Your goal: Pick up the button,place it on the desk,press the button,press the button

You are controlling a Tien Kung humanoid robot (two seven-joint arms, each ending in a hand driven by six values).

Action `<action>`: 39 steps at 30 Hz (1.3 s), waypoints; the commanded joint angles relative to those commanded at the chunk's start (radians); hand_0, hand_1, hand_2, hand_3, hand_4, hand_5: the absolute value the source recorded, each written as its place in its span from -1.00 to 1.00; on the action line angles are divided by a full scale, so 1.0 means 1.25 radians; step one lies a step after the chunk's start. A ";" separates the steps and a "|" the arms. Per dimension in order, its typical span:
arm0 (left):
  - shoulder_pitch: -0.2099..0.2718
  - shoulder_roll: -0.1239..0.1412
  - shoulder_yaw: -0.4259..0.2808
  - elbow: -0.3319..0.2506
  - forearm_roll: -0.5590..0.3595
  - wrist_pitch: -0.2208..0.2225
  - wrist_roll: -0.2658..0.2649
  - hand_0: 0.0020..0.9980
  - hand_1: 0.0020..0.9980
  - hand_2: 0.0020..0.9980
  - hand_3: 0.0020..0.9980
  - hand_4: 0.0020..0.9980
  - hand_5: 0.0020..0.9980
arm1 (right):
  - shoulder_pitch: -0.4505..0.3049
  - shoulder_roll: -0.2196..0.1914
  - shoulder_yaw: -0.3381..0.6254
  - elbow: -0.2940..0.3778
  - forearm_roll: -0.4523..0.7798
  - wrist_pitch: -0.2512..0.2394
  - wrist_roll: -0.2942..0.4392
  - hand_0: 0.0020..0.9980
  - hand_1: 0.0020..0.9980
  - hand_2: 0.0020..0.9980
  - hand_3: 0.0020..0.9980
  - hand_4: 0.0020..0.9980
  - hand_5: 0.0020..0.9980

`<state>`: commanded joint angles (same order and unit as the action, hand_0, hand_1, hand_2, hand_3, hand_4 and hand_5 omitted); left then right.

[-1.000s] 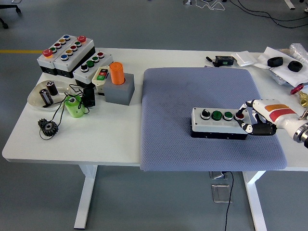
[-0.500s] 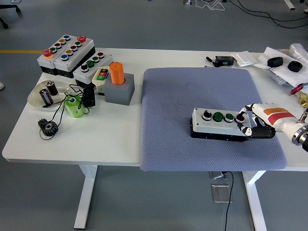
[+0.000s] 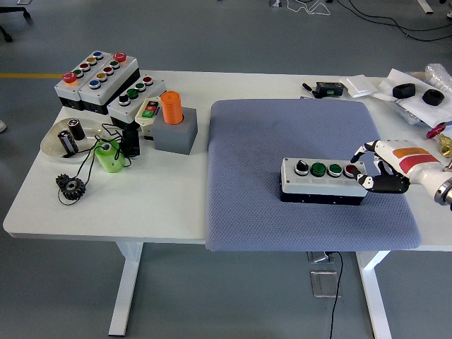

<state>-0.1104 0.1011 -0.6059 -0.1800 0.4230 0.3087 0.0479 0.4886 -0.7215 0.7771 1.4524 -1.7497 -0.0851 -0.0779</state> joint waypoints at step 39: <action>-0.004 0.001 0.016 0.000 -0.011 -0.002 0.000 0.29 0.39 0.39 0.00 -0.39 1.00 | 0.030 0.035 -0.046 -0.002 -0.012 -0.010 -0.010 -0.61 -1.00 -0.77 0.29 0.15 -0.03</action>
<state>-0.1159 0.1023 -0.5860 -0.1800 0.4093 0.3062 0.0477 0.5260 -0.6782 0.7196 1.4502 -1.7646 -0.0973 -0.0904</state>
